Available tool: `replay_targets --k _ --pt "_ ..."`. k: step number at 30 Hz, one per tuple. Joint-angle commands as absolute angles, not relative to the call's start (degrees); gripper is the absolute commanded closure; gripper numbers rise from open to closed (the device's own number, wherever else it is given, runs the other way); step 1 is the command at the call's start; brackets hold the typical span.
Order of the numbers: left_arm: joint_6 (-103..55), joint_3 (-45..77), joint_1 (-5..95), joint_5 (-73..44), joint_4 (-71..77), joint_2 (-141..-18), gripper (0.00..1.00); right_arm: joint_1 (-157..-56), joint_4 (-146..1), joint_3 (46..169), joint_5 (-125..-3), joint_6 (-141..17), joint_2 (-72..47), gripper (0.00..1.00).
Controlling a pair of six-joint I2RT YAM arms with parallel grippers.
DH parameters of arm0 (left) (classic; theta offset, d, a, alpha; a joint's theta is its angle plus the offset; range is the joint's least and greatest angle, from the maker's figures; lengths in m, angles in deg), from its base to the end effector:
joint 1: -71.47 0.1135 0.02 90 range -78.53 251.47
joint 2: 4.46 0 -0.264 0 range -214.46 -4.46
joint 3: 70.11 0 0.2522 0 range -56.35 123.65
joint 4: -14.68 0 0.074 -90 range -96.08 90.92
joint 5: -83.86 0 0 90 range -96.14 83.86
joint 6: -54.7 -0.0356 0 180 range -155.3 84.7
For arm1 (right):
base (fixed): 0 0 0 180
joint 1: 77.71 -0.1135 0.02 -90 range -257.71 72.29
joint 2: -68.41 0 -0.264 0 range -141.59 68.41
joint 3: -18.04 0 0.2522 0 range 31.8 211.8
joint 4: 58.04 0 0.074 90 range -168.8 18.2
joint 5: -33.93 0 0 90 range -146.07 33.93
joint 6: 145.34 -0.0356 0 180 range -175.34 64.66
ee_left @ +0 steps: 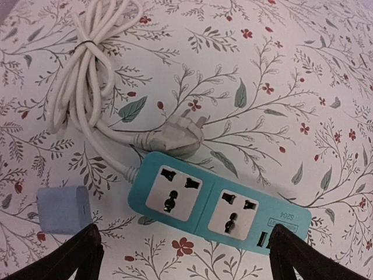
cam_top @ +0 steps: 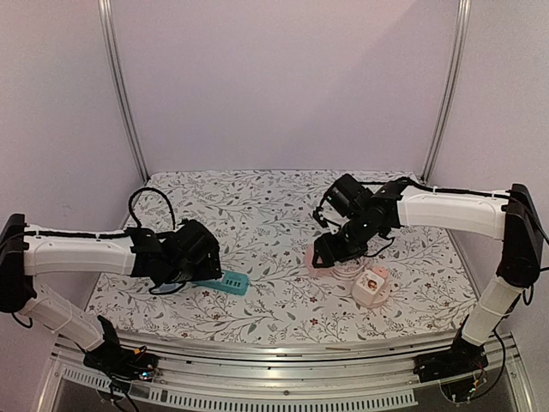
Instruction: Insert the plug
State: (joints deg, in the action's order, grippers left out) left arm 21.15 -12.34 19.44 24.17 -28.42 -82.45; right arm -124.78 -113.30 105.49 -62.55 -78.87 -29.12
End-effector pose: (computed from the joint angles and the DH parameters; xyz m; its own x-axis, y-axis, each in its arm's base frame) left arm 0.1672 -0.1850 0.1910 -0.7548 -0.2022 -0.6240 -0.1591 0.9793 -0.1250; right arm 0.2344 0.2579 0.2317 -0.8708 -0.3537 -0.3416 -0.4493 0.8545 0.2606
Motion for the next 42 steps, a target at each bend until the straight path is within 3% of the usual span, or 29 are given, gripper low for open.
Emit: replay_targets --k 1,21,39,42 --pt "39.6 -9.5 21.6 27.7 -38.6 -84.8 0.01 -124.3 -111.8 104.7 -62.0 -78.5 -26.5 1.00" --pt "58.9 8.0 24.9 13.4 -47.5 -104.7 0.02 -124.3 -110.7 102.8 -63.2 -78.5 -24.2 1.00" --pt "55.5 11.1 26.3 13.6 -46.4 -111.4 0.15 -124.3 -110.4 102.7 -62.9 -78.1 -24.7 1.00" --pt "54.3 11.4 26.3 13.6 -45.4 -112.0 0.25 -124.3 -110.4 102.8 -62.9 -78.0 -24.9 1.00"
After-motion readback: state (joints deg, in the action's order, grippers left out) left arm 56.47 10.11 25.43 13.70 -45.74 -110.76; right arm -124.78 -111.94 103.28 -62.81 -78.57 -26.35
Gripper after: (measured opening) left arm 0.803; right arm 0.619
